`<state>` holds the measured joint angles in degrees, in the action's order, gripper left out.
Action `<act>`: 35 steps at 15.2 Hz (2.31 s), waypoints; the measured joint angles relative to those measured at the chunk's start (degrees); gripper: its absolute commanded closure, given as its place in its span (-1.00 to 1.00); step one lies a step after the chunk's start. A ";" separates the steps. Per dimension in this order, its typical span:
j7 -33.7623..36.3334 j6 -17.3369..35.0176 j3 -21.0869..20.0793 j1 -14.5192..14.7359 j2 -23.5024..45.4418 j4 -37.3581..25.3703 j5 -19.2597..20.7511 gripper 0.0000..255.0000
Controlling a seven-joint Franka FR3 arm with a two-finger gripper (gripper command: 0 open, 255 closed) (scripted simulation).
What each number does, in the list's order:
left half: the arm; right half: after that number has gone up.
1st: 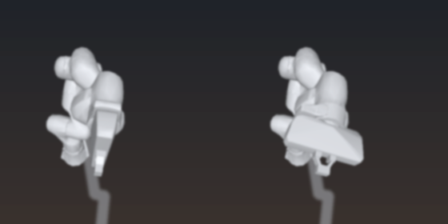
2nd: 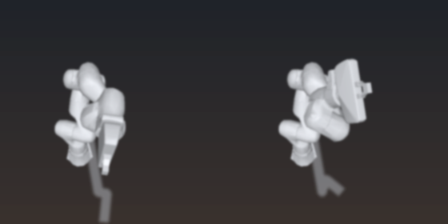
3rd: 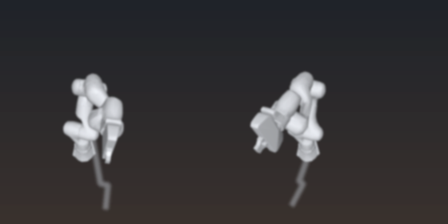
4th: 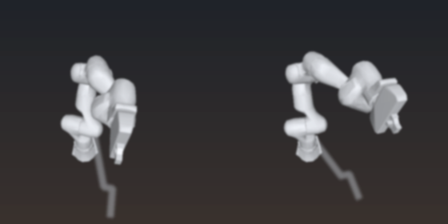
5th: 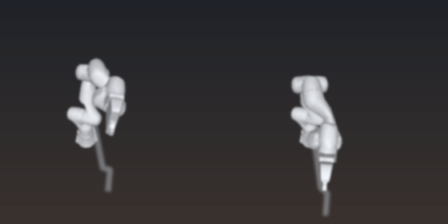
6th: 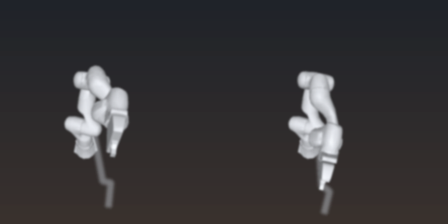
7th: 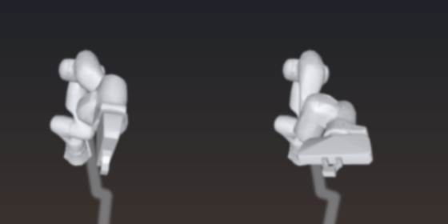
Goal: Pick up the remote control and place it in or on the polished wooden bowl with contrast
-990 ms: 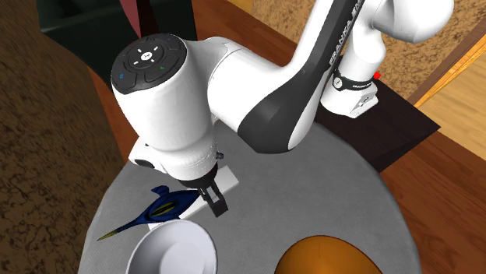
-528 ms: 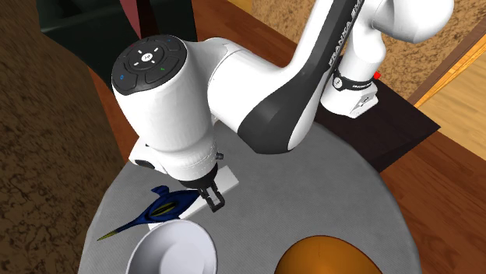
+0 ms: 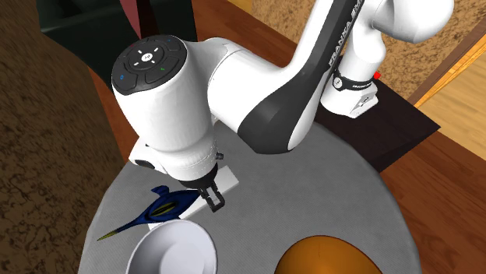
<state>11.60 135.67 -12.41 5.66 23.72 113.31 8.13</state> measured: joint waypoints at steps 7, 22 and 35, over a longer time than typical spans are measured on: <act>-0.83 -3.71 -0.50 -0.46 -2.97 -0.78 -1.06 1.00; -2.20 -13.47 -1.39 -0.95 -9.10 -4.61 -3.22 1.00; -1.62 -20.83 -2.26 -0.35 -13.03 -8.16 -4.40 1.00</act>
<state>9.98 114.84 -14.67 5.30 10.69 105.16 3.73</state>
